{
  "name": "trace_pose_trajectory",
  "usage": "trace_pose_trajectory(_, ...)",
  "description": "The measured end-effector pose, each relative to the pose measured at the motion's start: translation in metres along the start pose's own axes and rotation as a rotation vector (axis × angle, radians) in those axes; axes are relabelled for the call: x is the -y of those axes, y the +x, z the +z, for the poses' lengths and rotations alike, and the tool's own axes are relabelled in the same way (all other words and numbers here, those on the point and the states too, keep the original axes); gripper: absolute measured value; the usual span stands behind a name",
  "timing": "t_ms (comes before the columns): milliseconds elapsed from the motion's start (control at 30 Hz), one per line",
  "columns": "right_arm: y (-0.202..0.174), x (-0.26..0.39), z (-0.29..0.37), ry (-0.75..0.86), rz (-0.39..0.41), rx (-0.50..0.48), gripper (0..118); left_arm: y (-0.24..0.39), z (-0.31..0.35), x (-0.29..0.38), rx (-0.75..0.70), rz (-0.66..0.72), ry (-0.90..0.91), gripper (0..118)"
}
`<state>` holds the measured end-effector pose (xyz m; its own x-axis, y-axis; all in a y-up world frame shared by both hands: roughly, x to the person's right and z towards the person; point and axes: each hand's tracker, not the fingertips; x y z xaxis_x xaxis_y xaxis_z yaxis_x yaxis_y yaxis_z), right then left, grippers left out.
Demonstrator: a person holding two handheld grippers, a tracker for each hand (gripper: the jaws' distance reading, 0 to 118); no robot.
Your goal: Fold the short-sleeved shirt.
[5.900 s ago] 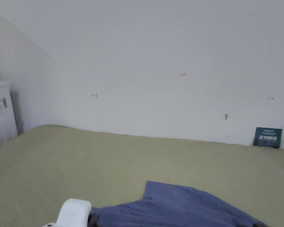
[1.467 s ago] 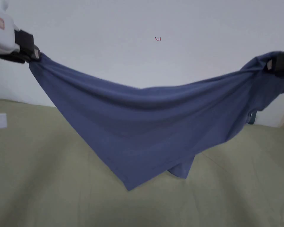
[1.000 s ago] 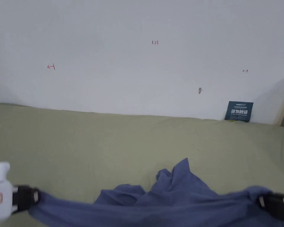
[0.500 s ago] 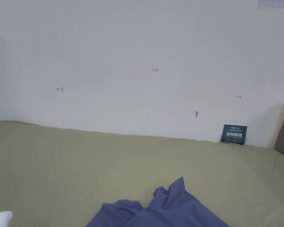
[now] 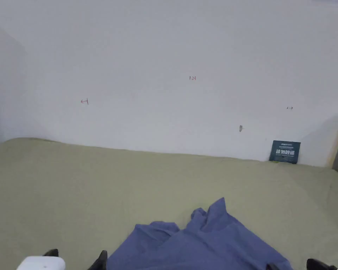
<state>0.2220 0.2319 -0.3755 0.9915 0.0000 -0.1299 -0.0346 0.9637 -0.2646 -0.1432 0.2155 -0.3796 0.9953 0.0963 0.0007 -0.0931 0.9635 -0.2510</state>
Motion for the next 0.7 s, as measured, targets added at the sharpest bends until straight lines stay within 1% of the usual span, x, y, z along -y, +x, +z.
trace_pose_trajectory(33,-0.006,0.007,0.003,-0.018,-0.023,-0.003,59,0.002,0.007,0.01,-0.005,0.008,-0.008,9)
trace_pose_trajectory(67,-0.012,0.013,0.006,-0.056,-0.037,-0.023,21,0.004,0.013,0.019,-0.014,-0.03,-0.008,0)
trace_pose_trajectory(100,-0.017,0.019,0.008,-0.081,-0.062,-0.034,0,0.005,0.015,0.027,-0.053,-0.044,-0.043,0)
trace_pose_trajectory(133,-0.02,0.022,0.006,-0.098,-0.063,-0.032,0,0.004,0.018,0.033,-0.052,-0.054,-0.047,0)
trace_pose_trajectory(167,-0.023,0.028,0.007,-0.078,-0.07,-0.018,0,0.004,0.017,0.038,-0.04,-0.076,-0.087,0)
trace_pose_trajectory(233,-0.024,0.032,0.005,-0.12,-0.06,-0.061,0,0.004,0.016,0.043,-0.039,-0.081,-0.154,0)
trace_pose_trajectory(267,-0.027,0.033,0.006,-0.117,-0.057,-0.051,0,0.002,0.014,0.045,-0.034,-0.075,-0.156,0)
trace_pose_trajectory(333,-0.025,0.034,0.001,-0.125,-0.044,-0.062,0,-0.001,0.01,0.046,-0.04,-0.061,-0.176,0)
trace_pose_trajectory(433,-0.023,0.032,0.0,-0.128,-0.065,-0.058,0,-0.012,0.0,0.043,-0.057,-0.024,-0.22,0)
trace_pose_trajectory(467,-0.019,0.032,-0.002,-0.132,-0.071,-0.054,0,-0.019,-0.007,0.04,-0.059,-0.009,-0.23,0)
trace_pose_trajectory(567,-0.013,0.03,-0.003,-0.131,-0.058,-0.032,0,-0.046,-0.046,0.029,-0.103,-0.003,-0.28,0)
trace_pose_trajectory(600,-0.008,0.029,-0.005,-0.13,-0.056,-0.026,0,-0.057,-0.065,0.025,-0.108,0.008,-0.331,0)
trace_pose_trajectory(633,-0.004,0.028,-0.007,-0.131,-0.06,-0.017,0,-0.067,-0.083,0.022,-0.118,0.009,-0.347,7)
trace_pose_trajectory(667,-0.004,0.027,-0.006,-0.133,-0.064,-0.007,0,-0.079,-0.105,0.02,-0.11,0.025,-0.383,21)
trace_pose_trajectory(700,0.001,0.027,-0.007,-0.131,-0.07,-0.001,0,-0.088,-0.127,0.016,-0.102,0.036,-0.471,60)
